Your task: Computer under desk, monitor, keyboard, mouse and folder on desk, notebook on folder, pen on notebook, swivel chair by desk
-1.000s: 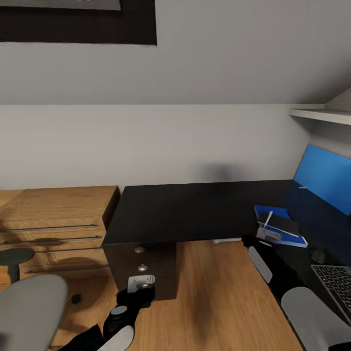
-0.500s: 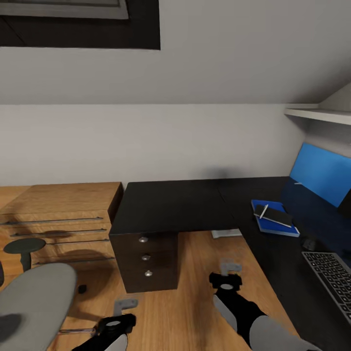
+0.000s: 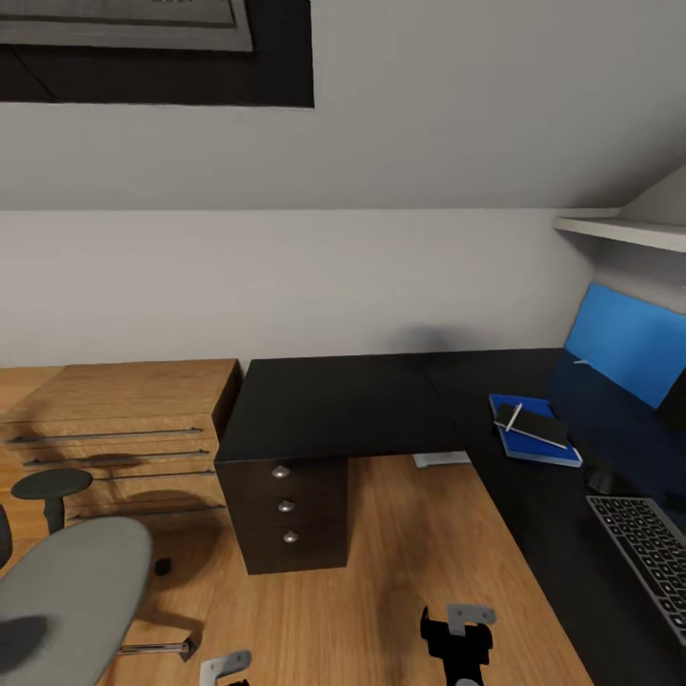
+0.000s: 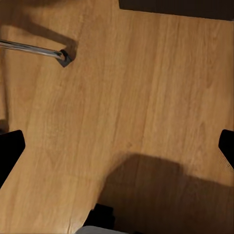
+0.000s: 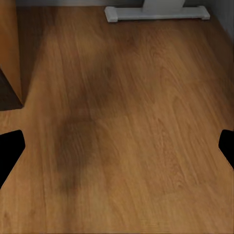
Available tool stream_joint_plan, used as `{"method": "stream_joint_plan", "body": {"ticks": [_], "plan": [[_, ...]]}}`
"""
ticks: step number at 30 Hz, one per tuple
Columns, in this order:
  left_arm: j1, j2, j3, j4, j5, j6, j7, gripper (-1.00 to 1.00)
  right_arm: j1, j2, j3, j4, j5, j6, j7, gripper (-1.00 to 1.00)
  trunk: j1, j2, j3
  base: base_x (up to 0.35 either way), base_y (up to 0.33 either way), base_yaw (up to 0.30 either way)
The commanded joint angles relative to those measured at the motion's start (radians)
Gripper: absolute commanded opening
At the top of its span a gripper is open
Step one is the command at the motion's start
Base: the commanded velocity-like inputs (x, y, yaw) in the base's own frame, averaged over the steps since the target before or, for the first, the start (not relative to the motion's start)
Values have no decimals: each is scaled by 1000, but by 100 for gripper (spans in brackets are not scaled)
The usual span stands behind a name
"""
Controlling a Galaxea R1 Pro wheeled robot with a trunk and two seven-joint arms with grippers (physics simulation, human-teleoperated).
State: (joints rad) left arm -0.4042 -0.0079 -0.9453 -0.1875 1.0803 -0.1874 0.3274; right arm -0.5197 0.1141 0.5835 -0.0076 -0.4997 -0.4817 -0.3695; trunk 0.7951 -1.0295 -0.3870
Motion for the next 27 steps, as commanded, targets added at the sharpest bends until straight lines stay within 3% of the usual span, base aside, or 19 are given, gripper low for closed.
{"method": "stream_joint_plan", "body": {"ticks": [1,9,15,20,22,23,25,27], "plan": [[-1,0,-9,0,9,-5,4,100,0,0,9,1,-7,-4,-3,100,-4,7,2,0,0,0],[-1,4,-4,0,11,-8,3,100,1,-1,9,1,-5,-7,-3,100,-35,63,27,-159,0,6],[-1,32,4,0,22,-19,4,100,20,11,14,1,-4,-9,-3,100,-58,105,51,-326,0,140],[-1,40,5,0,32,-28,6,100,26,15,13,0,-4,-32,-3,100,-77,140,72,-235,0,185],[-1,41,5,0,34,-33,7,100,28,11,12,2,-3,-55,-4,100,-84,154,81,-56,0,191],[-1,46,-4,80,38,-45,4,100,78,-35,11,26,-1,-158,-5,100,-88,161,85,-5,0,192],[2,44,-6,129,38,-72,-4,100,111,-52,12,29,-1,-226,-4,100,-96,175,94,-2,0,192],[47,46,-6,155,38,-183,-69,100,145,-61,13,30,1,-283,-4,100,-104,189,103,-1,0,193]]}}
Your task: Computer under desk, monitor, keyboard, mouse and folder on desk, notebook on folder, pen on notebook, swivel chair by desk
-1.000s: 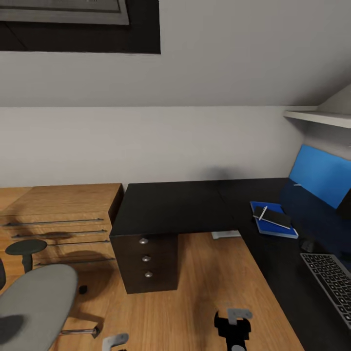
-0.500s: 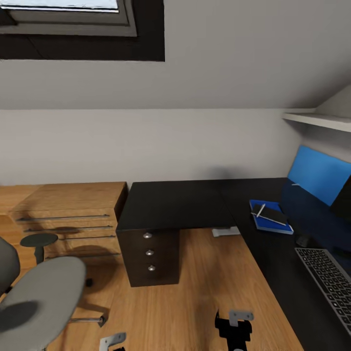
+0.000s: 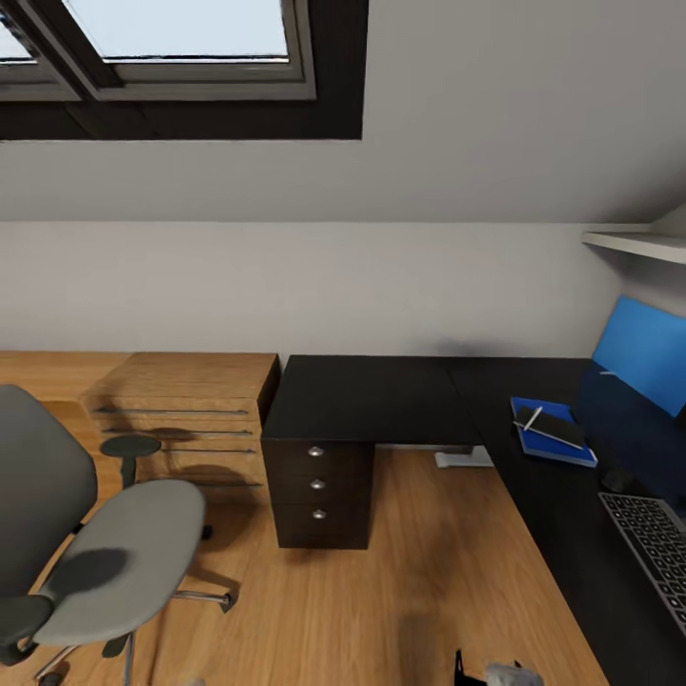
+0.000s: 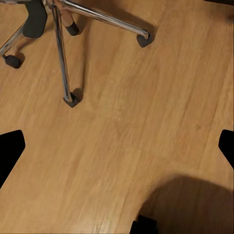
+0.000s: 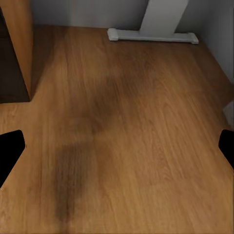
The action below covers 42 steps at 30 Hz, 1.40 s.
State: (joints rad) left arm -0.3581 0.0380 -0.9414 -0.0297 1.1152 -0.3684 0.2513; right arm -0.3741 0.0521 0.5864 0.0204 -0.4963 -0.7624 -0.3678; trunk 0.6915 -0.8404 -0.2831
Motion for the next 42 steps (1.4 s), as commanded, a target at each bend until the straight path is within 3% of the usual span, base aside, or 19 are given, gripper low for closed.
{"method": "stream_joint_plan", "body": {"ticks": [1,5,8,14,17,19,20,26,42], "plan": [[8,1,-9,-1,3,-25,-13,100,2,0,10,2,-3,-7,-5,100,-4,6,3,0,0,194],[30,-2,-10,5,3,-145,-133,100,15,-2,10,3,-2,-19,-5,100,-19,34,21,0,0,202],[37,-4,-11,6,3,-185,-183,100,19,-2,11,3,-2,-10,-5,100,-31,55,34,0,0,206],[38,-15,-11,7,3,-187,-198,100,21,-4,12,3,27,10,1,100,-54,97,61,0,0,158],[39,-16,-11,7,3,-184,-199,100,24,-17,12,3,89,8,40,100,-65,118,74,0,0,106],[39,-16,-11,7,3,-161,-197,100,25,-29,12,3,124,4,68,100,-73,132,84,0,0,129],[39,-16,-10,7,2,-48,-196,100,26,-36,11,3,143,2,83,100,-73,132,85,0,0,145],[39,-14,-10,6,-3,70,-199,100,27,-37,12,3,148,2,88,100,-73,132,94,0,0,151],[39,-15,-7,5,-3,88,-202,100,26,-33,12,3,150,2,89,100,-73,132,118,0,0,158]]}}
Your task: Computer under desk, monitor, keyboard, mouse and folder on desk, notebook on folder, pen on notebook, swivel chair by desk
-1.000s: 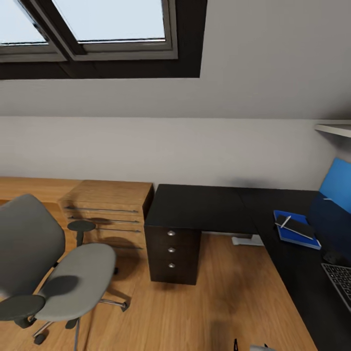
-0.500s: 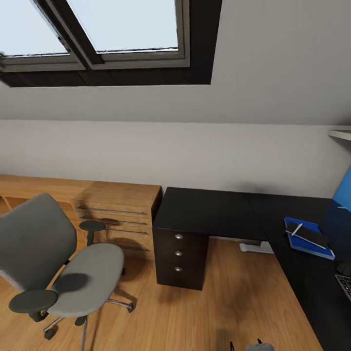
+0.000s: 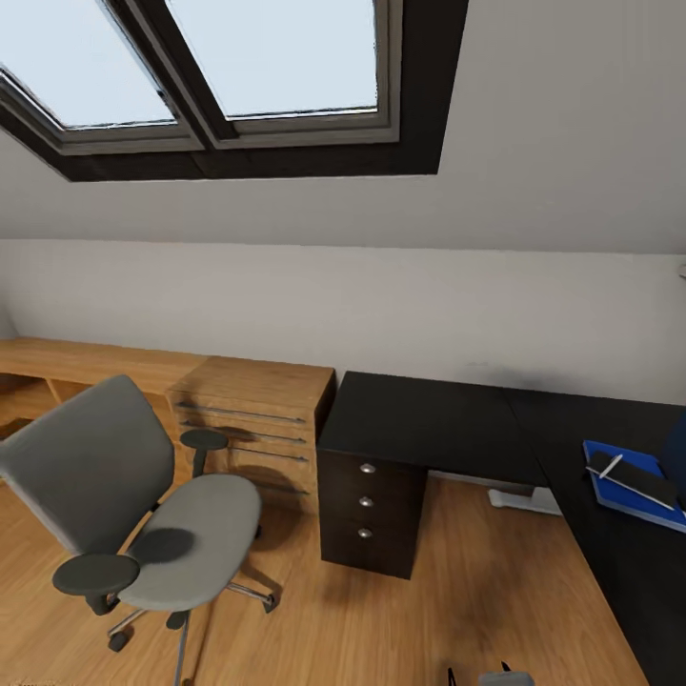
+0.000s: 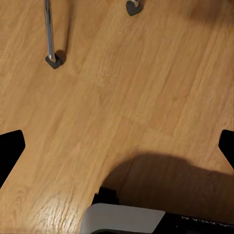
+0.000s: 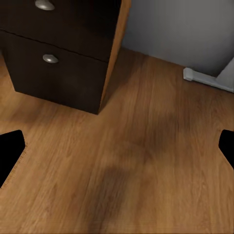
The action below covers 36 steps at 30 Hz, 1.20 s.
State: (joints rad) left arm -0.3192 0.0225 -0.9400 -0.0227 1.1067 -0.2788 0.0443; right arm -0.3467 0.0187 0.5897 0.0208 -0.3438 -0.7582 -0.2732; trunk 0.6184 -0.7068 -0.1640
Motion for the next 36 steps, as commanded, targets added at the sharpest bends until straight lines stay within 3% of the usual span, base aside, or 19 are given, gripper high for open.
{"method": "stream_joint_plan", "body": {"ticks": [1,9,13,15,16,19,22,36], "plan": [[0,1,-8,-2,5,-2,4,100,-1,1,9,2,-3,-3,-6,100,0,-1,0,0,0,159],[0,-2,-12,-2,4,-18,2,100,-1,4,9,2,-3,1,-6,100,0,-1,8,0,0,201],[1,-1,-13,-1,6,-92,2,100,-1,6,9,2,-6,7,-6,100,0,-1,8,0,0,275],[4,-1,-13,-1,7,-153,2,100,-1,6,9,2,-7,8,-7,100,0,-1,8,0,0,279],[44,1,-11,0,8,-417,2,100,-1,5,8,3,-7,9,-6,100,0,-1,8,0,0,281],[52,1,-12,0,8,-468,5,100,-1,1,7,3,-6,8,-6,100,0,-1,8,0,0,281],[58,-2,-13,0,7,-494,5,100,0,-2,6,2,-7,9,-6,100,0,-1,8,0,0,280],[58,-5,-13,0,8,-495,6,100,-1,5,6,2,-9,26,-1,100,0,-1,1,0,0,274]]}}
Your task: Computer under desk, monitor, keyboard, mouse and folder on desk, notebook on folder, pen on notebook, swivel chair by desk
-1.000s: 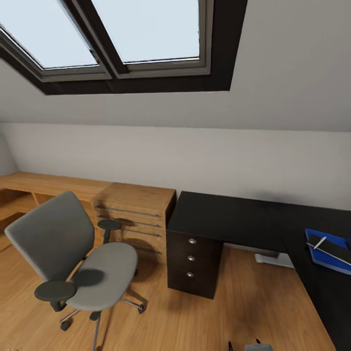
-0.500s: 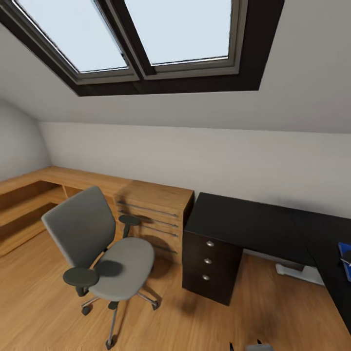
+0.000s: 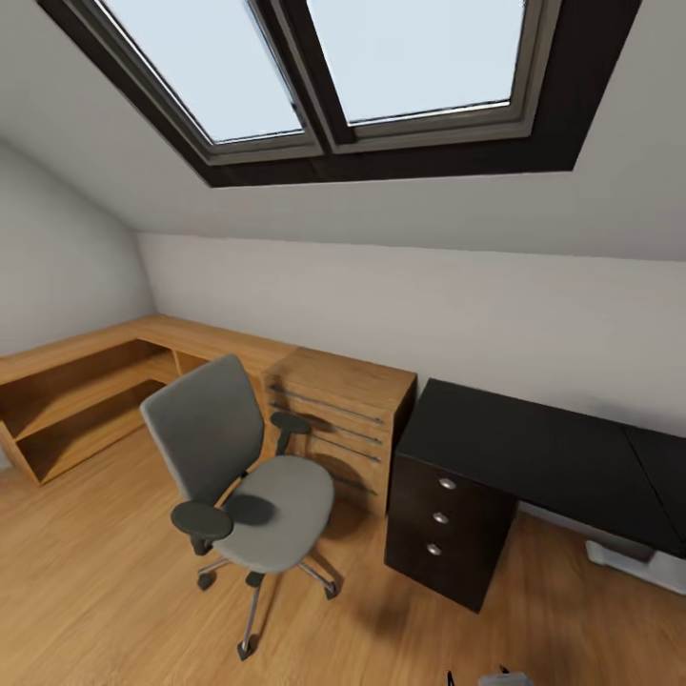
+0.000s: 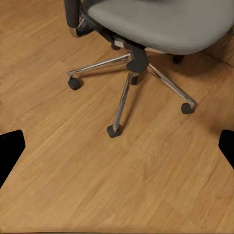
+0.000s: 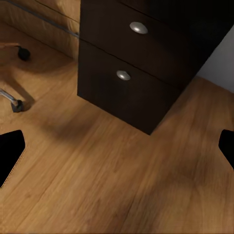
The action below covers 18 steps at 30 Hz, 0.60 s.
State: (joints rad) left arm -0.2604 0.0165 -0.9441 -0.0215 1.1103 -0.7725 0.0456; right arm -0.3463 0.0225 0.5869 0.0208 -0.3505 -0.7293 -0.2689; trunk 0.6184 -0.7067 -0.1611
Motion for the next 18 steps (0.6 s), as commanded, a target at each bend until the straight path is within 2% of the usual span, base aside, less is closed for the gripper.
{"method": "stream_joint_plan", "body": {"ticks": [1,4,10,18], "plan": [[0,0,-8,-1,5,-1,5,100,-1,1,9,2,-3,-3,-6,100,0,-1,-2,-6,0,273],[0,0,-8,-1,5,-1,7,100,-1,1,9,2,-3,-2,-6,100,0,-1,-4,-78,37,273],[0,0,-8,-1,5,0,8,100,-1,1,8,2,-3,-2,-6,100,0,-1,-7,-211,92,272],[0,-7,-9,-1,5,2,3,100,-1,2,7,2,-4,-1,-6,100,0,-1,-12,-18,6,265]]}}
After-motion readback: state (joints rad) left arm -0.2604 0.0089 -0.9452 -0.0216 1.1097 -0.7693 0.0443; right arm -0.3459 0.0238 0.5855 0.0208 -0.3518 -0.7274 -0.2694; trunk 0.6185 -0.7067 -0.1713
